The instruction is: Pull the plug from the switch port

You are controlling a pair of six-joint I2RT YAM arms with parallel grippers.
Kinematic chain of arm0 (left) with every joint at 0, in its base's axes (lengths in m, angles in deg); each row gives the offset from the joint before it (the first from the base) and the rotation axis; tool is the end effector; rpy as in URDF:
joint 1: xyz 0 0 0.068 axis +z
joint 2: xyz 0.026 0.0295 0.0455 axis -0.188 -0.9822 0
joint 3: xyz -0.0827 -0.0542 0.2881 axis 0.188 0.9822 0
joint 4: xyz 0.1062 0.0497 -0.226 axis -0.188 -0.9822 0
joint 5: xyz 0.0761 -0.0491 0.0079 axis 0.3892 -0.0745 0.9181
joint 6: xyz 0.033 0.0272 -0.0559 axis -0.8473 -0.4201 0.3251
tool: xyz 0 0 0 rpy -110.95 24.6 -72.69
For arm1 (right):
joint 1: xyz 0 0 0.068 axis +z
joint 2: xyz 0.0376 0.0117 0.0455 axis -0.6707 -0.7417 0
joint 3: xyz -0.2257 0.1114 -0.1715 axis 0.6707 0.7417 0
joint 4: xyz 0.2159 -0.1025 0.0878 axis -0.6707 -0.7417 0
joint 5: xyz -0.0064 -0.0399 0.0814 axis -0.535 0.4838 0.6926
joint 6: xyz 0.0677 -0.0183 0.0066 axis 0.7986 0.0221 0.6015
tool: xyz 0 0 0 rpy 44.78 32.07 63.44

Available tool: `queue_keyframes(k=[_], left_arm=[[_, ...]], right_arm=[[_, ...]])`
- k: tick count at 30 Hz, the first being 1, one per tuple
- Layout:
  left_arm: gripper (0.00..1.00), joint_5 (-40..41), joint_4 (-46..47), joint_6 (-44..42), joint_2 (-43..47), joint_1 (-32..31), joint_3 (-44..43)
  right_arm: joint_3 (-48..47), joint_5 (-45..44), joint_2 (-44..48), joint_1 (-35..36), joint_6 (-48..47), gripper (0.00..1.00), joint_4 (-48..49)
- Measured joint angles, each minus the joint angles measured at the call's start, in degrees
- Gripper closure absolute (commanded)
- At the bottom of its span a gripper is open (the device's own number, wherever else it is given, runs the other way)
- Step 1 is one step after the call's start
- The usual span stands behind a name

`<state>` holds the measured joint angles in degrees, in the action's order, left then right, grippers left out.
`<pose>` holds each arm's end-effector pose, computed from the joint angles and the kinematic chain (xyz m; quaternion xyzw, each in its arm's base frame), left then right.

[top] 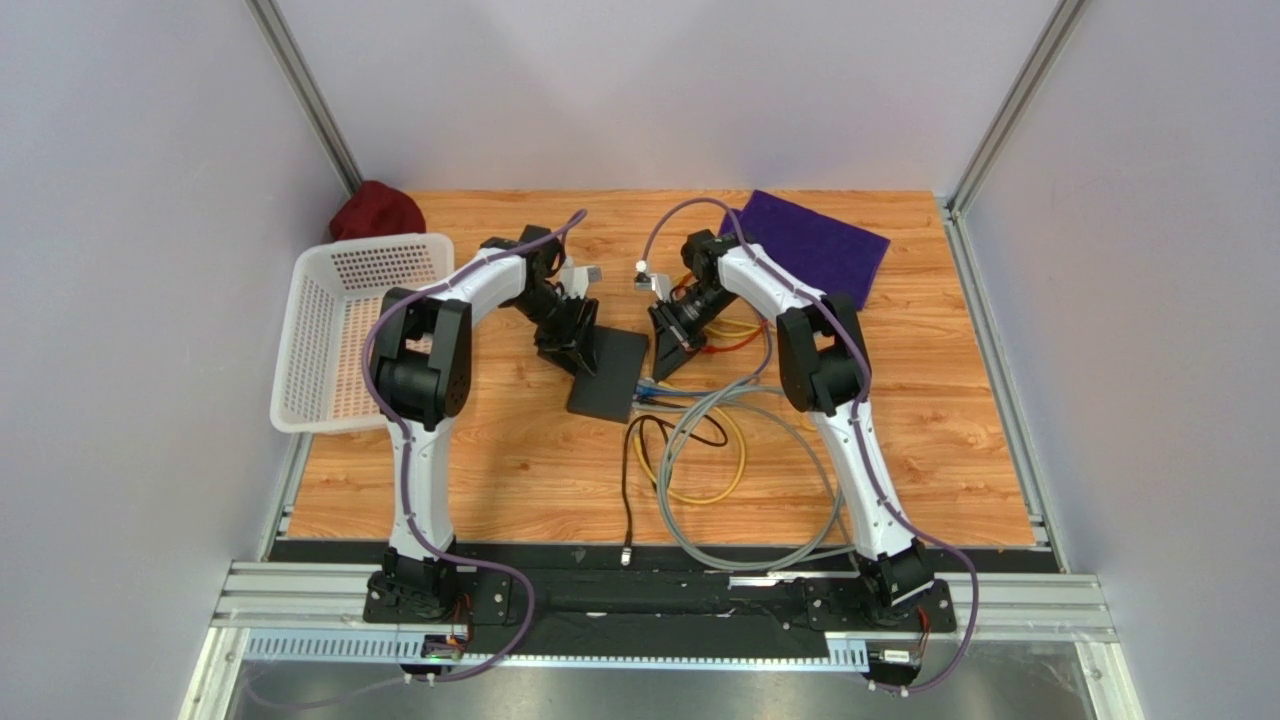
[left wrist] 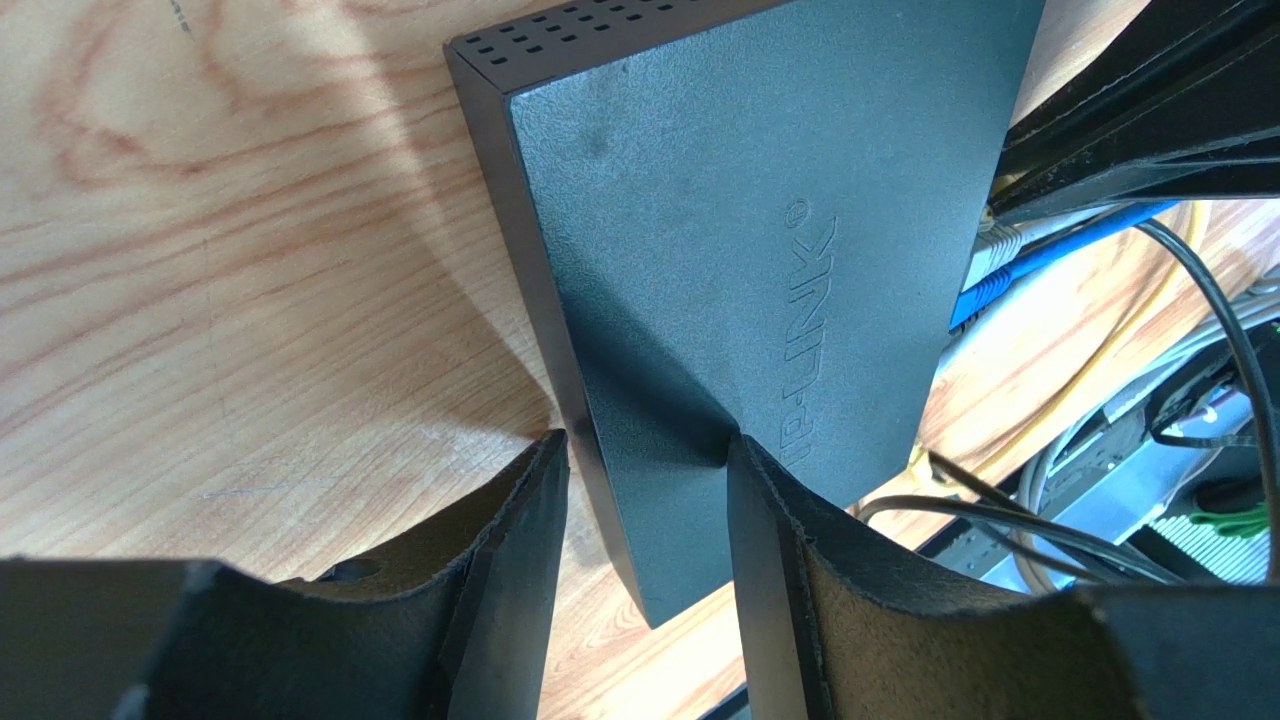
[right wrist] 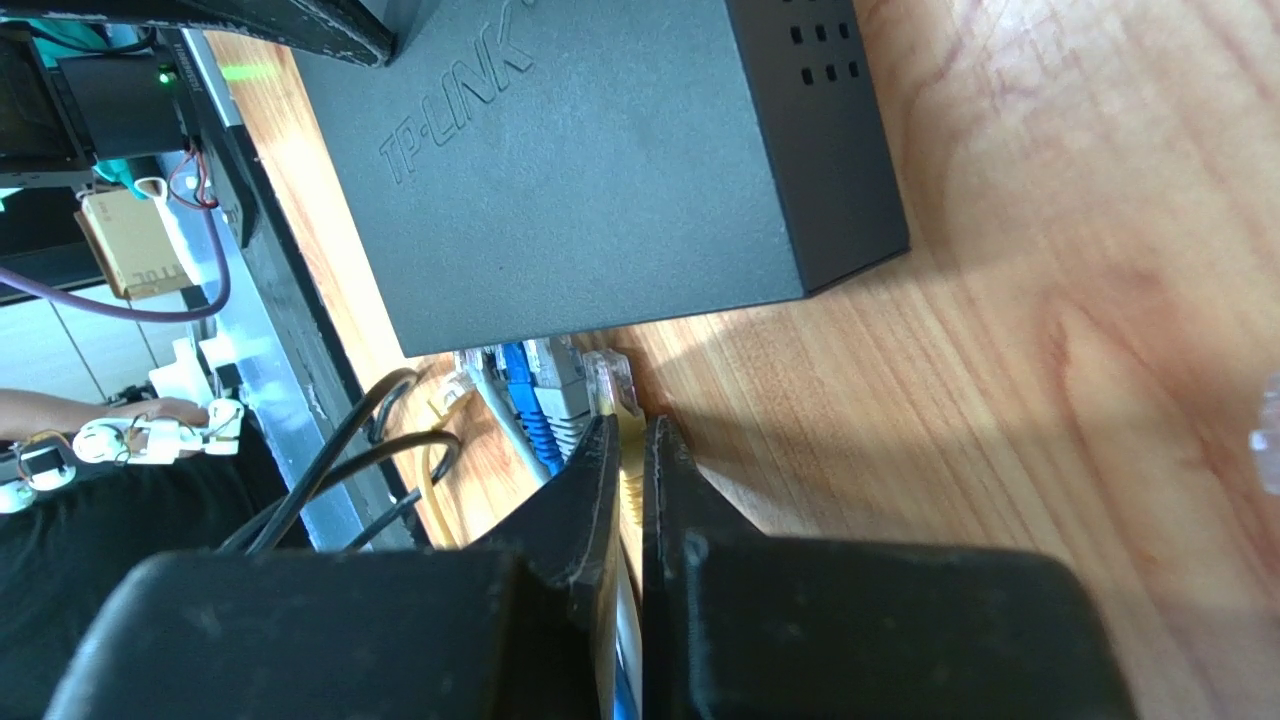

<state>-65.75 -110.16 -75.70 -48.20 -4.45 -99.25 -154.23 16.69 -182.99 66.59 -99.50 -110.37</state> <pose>0.4158 -0.1443 0.1680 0.1283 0.9534 -0.2721 0.0226 0.4440 0.2507 0.1283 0.3416 -0.8384 -0.4232 0.0353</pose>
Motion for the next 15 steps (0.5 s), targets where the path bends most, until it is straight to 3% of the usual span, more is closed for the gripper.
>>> queue_keyframes(k=[9,14,15], left_arm=[[0.49,-0.07,0.00,0.00,0.00,0.00,0.00],[0.48,-0.07,-0.02,0.00,0.00,0.00,0.00],[0.48,-0.07,-0.02,-0.02,0.00,0.00,0.00]], right_arm=[[-6.54,-6.43,-0.24,-1.51,-0.02,1.00,-0.68],[-12.70,-12.17,0.52,-4.76,-0.04,1.00,5.18],[-12.63,-13.81,1.11,-5.31,-0.02,0.94,7.23]])
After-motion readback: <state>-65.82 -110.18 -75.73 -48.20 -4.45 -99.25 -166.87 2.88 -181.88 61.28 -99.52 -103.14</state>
